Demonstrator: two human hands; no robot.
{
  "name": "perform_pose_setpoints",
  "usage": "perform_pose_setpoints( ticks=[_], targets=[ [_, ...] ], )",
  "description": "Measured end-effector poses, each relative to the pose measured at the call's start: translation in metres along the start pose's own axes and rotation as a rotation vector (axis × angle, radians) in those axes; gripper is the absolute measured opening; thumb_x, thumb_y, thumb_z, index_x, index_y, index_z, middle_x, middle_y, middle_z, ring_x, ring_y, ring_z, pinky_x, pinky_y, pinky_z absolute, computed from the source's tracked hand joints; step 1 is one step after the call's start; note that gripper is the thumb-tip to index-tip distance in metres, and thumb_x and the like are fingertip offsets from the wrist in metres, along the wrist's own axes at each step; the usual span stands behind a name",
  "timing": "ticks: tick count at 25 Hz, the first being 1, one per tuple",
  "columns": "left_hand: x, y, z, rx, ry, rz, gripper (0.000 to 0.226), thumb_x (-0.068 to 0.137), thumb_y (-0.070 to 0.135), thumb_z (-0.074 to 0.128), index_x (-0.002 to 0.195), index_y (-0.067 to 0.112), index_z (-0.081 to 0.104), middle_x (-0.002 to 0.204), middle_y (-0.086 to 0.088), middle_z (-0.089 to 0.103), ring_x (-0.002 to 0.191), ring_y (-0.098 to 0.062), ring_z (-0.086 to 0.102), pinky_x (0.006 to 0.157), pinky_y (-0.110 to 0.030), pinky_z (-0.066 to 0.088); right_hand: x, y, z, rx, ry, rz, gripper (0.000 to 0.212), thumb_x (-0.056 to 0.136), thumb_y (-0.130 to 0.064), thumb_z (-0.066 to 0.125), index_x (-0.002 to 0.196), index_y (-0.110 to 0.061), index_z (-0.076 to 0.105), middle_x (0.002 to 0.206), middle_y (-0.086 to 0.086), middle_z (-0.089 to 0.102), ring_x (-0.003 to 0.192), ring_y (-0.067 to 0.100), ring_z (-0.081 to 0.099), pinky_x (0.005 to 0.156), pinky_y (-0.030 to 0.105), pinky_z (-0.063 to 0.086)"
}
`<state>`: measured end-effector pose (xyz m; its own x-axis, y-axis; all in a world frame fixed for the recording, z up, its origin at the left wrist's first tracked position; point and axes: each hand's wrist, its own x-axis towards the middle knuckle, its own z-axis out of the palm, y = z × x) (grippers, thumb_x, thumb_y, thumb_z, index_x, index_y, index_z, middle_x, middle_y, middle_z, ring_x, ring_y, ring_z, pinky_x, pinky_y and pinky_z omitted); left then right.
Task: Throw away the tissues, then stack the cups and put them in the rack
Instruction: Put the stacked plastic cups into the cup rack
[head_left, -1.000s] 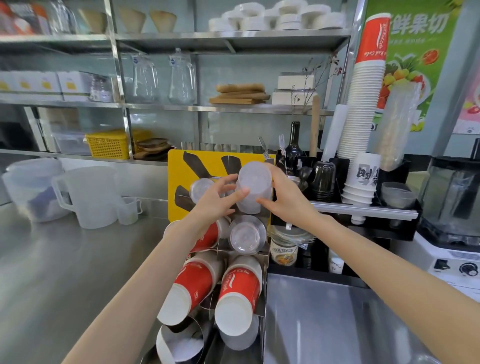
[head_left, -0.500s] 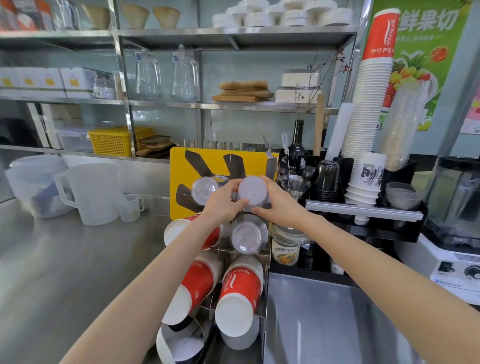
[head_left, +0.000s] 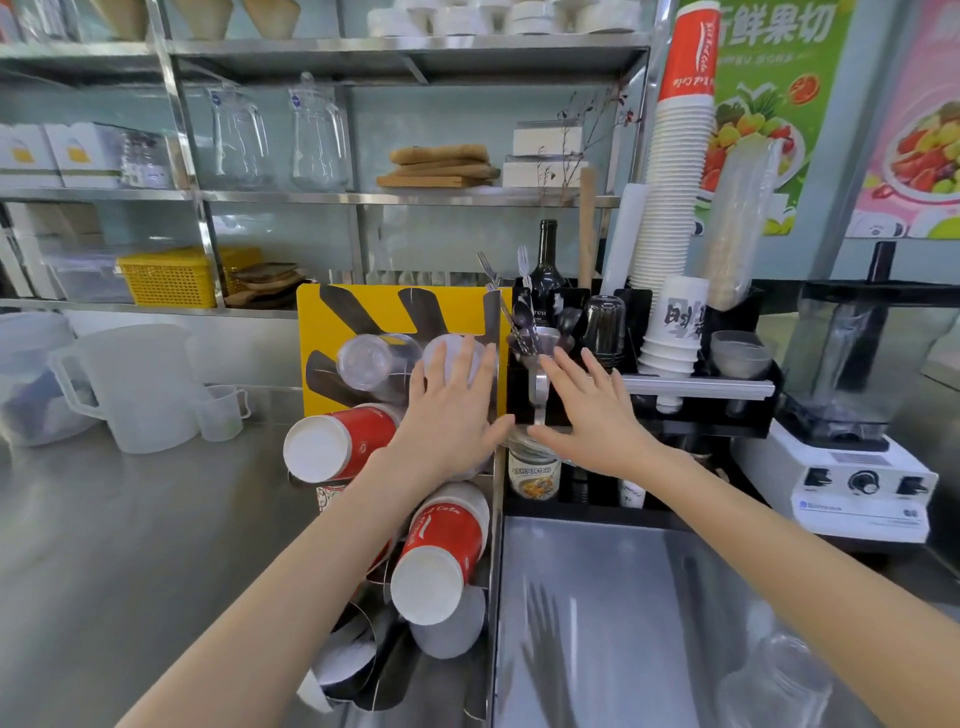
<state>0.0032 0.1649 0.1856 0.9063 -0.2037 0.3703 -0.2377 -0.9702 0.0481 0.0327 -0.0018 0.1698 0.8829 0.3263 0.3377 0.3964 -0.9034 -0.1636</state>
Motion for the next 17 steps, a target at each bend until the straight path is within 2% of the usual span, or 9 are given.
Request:
perform_pose_setpoints(
  ticks=[5, 11, 17],
  targets=[
    [-0.011, 0.043, 0.022, 0.020, -0.172, 0.131, 0.082, 0.089, 0.052, 0.038, 0.144, 0.019, -0.013, 0.156, -0.011, -0.017, 0.142, -0.037, -0.018, 0.115, -0.052, -0.008, -0.050, 0.038, 0.003, -0.117, -0.080, 0.128, 0.082, 0.084, -0.049, 0.050, 0.143, -0.026, -0.004, 0.157, 0.002, -0.011, 0.142, 0.026, -0.016, 0.114, 0.052, -0.008],
    [-0.014, 0.093, 0.061, -0.050, -0.383, 0.246, 0.087, 0.087, 0.058, 0.037, 0.142, 0.021, -0.021, 0.153, -0.010, -0.026, 0.140, -0.035, -0.026, 0.114, -0.051, -0.013, -0.112, 0.087, 0.011, -0.099, -0.191, 0.294, 0.088, 0.082, -0.050, 0.053, 0.142, -0.029, -0.007, 0.155, 0.000, -0.018, 0.141, 0.025, -0.021, 0.114, 0.051, -0.011],
    [-0.018, 0.143, 0.114, -0.131, -0.553, 0.356, 0.092, 0.086, 0.057, 0.040, 0.141, 0.020, -0.023, 0.153, -0.010, -0.029, 0.140, -0.032, -0.028, 0.114, -0.049, -0.015, -0.158, 0.135, 0.029, -0.047, -0.257, 0.407, 0.091, 0.079, -0.050, 0.056, 0.142, -0.028, -0.007, 0.155, -0.001, -0.018, 0.142, 0.022, -0.020, 0.115, 0.049, -0.009]
  ],
)
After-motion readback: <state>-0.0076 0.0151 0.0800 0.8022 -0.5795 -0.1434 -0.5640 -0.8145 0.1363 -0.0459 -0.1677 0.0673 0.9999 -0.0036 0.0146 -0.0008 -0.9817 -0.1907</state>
